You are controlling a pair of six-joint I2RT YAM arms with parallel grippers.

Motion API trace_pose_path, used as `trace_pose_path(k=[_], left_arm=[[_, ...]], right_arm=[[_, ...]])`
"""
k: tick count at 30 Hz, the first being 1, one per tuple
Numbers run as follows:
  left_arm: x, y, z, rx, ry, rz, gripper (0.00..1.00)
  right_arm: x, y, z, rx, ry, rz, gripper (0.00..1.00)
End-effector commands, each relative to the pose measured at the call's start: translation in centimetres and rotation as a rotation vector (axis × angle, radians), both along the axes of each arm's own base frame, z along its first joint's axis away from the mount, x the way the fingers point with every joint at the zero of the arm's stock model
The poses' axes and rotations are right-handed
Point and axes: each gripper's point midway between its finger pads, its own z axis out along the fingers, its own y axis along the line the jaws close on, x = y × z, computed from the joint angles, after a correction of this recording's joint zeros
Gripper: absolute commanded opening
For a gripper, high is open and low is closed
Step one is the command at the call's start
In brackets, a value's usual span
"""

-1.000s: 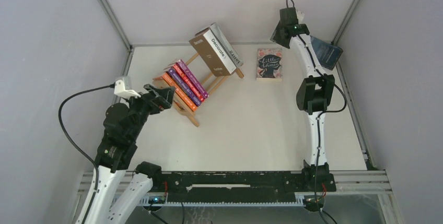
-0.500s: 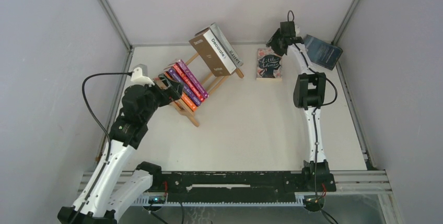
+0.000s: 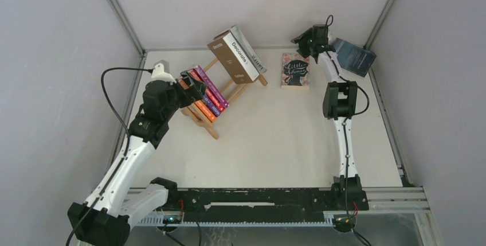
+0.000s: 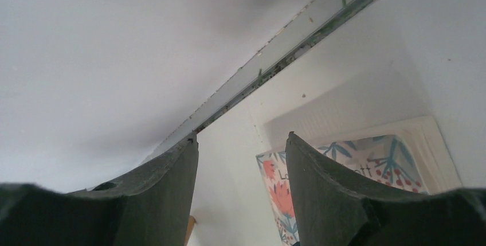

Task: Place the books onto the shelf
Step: Move the book to the center of the board.

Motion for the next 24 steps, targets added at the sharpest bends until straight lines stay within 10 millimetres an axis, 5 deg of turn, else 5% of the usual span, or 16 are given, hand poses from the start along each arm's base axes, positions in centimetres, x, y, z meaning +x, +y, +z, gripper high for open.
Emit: trace_pose_path(k=[1,4,6,7,24], left_arm=[[1.4,-0.8,4.5,-0.048,-0.099,-0.022,1.00],[1.9,-1.0,4.1,-0.042,-0.085,-0.025,1.00],[2.1,-1.1,3.9,-0.037,-0.076,-0.026,1.00],[2.1,-1.3,3.7,-0.037,-0.071,-0.038,1.00],[-1.5,0.0,4.1,-0.033,-0.109,-0.037,1.00]], right_arm=[[1.3,0.5,2.1,0.084,-0.053,-0.040,0.66],[1.0,0.5,1.1,0.066,-0.019,-0.062,0.73],[0.8,0.3,0.6,0.058,0.006,-0.074,0.97],[0.6,0.3,0.4,0.062,0.019,-0.075,0.99],[-5.9,1.0,-5.5,0.038,0.355,-0.014,1.00]])
